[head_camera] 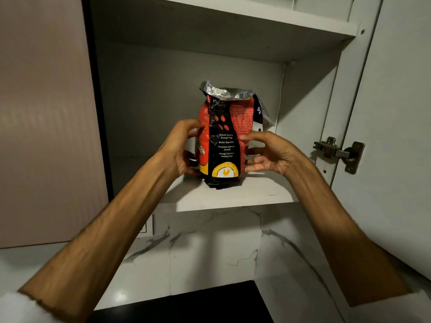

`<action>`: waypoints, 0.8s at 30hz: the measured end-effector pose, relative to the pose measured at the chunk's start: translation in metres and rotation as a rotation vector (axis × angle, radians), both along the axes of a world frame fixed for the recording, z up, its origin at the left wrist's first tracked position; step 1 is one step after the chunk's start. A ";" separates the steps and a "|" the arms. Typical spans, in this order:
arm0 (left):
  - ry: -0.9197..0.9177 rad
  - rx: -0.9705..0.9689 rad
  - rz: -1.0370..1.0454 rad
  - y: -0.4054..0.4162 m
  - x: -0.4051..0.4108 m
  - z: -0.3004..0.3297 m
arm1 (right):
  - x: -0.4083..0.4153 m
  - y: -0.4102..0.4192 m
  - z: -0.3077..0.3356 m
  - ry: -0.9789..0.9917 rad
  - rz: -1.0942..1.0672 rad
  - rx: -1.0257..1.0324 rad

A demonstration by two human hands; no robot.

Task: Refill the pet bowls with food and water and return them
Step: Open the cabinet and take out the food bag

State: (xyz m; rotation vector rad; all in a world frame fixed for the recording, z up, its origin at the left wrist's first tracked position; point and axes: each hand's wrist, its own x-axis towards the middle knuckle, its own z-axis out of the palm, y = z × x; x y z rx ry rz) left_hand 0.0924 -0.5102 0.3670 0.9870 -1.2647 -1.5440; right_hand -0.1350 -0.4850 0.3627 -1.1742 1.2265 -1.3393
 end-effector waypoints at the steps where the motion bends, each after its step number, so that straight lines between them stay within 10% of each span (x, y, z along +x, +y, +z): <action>1: 0.004 -0.003 -0.006 0.004 0.002 0.000 | 0.002 0.005 0.001 0.003 -0.002 -0.001; 24: 0.012 -0.066 -0.157 0.130 0.073 0.002 | 0.082 0.180 0.006 0.058 -0.175 -0.060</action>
